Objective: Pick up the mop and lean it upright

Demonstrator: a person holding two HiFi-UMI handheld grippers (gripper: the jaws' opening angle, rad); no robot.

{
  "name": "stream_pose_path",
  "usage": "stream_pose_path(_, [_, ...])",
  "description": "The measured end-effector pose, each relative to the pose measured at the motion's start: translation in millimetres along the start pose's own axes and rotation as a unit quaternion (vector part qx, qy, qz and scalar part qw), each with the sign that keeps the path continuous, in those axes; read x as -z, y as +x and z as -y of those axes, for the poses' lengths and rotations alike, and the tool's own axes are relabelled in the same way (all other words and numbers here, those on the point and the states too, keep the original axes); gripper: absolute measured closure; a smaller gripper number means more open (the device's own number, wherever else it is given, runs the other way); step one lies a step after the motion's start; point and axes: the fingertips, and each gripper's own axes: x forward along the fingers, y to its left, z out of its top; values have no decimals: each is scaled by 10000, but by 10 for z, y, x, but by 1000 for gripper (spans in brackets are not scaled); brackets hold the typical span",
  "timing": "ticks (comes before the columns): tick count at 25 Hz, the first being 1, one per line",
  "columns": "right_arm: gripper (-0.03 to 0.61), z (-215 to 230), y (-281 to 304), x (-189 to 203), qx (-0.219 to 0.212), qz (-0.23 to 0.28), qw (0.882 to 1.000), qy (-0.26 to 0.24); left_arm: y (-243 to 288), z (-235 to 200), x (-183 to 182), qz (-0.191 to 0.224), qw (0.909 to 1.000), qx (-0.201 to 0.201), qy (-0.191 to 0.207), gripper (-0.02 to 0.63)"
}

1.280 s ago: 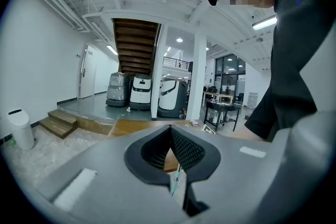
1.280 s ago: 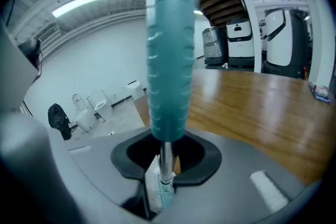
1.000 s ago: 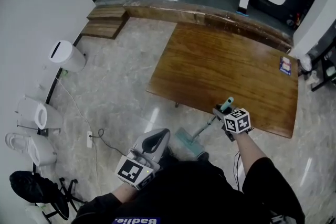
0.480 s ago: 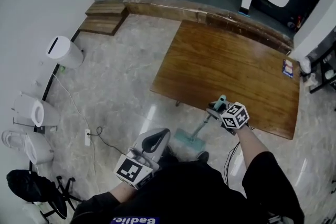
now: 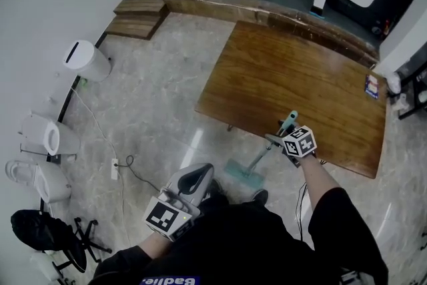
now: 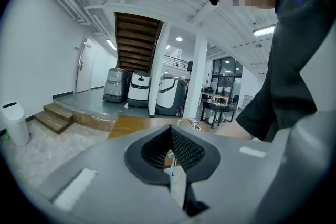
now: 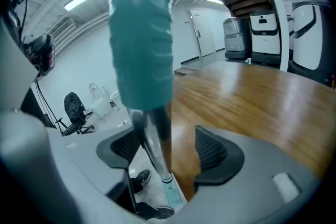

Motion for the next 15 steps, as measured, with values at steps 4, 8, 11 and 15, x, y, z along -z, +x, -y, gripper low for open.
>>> stream_pose_path(4, [182, 58, 11, 95, 122, 24, 9997, 202, -18, -1, 14, -33, 10000, -20, 18, 595])
stream_pose_path(8, [159, 125, -75, 132, 393, 154, 9985, 362, -9, -14, 23, -34, 9999, 95, 17, 595])
stream_pose_path(11, [130, 183, -223, 188, 658, 251, 9962, 508, 22, -17, 11, 10, 9996, 277, 25, 595])
stream_pose_path(15, [127, 148, -585, 349, 1045, 477, 9898, 840, 95, -20, 19, 56, 9979, 645, 56, 595])
